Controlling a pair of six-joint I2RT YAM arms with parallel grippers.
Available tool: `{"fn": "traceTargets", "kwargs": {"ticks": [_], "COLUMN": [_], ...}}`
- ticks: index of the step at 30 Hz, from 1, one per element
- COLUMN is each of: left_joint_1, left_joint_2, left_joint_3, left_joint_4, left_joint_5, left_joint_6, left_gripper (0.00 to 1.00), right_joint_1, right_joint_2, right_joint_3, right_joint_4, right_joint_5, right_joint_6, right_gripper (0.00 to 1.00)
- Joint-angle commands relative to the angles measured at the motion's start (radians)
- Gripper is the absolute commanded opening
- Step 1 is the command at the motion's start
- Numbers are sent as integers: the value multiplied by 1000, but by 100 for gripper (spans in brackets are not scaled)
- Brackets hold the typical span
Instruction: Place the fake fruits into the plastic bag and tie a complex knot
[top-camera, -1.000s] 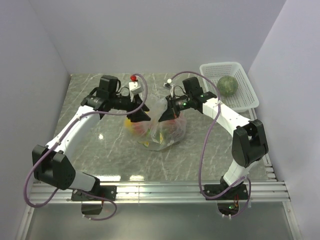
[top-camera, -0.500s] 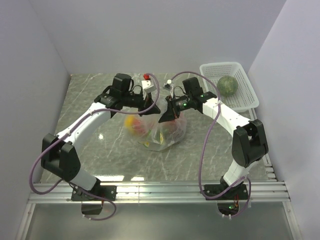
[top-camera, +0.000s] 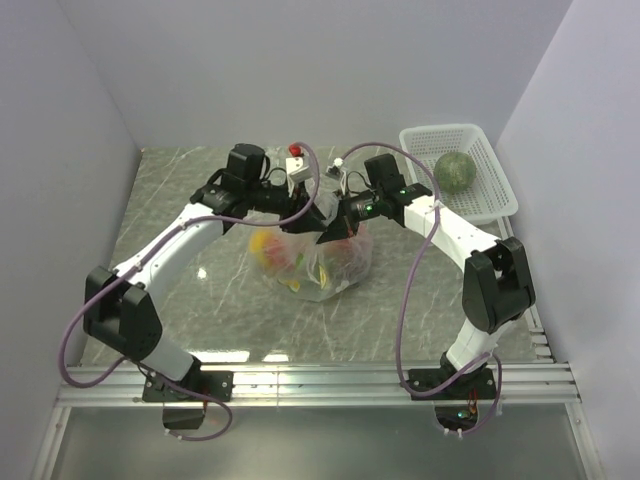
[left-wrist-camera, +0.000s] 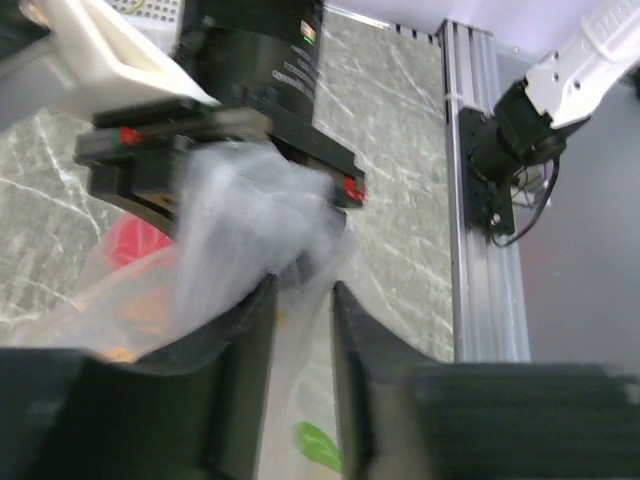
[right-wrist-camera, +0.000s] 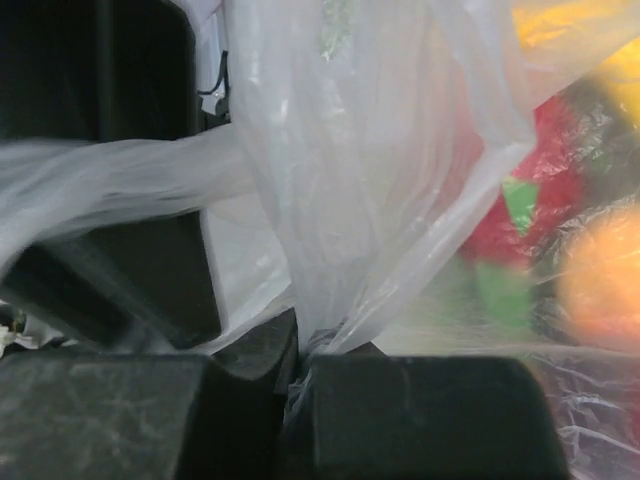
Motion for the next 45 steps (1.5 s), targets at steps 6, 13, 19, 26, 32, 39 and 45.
{"fn": "traceTargets", "kwargs": {"ticks": [6,13,19,26,32,39,45], "left_joint_1": [145,158,118,60,41,44,48], "left_joint_2": [-188,-150,-92,-29,8,6,0], "left_joint_3": [0,-37,-42,4,36,23,12], "left_joint_4": [-114,-191,-146,-112,-53,18,23], "left_joint_5": [19,-6,13,60,73,30,16], "left_joint_6": [40,189,193,177,107,55,44], "left_gripper": [59,71,72,17,1,0,0], "right_joint_1": [-7,-7,-5,1,13,21,21], "right_joint_2": [-15,-22,-25,-13,-10,-7,-22], "right_joint_3": [3,9,12,40,54,43,25], "right_joint_4": [14,-31,-51,-105,-121,-197,-168], "right_joint_5": [-50,-54,-51,-35,-6,17,32], "right_joint_6": [-46,-81,-101,-141,-178,-278,-255], "right_gripper": [0,0,0,18,42,61,62]}}
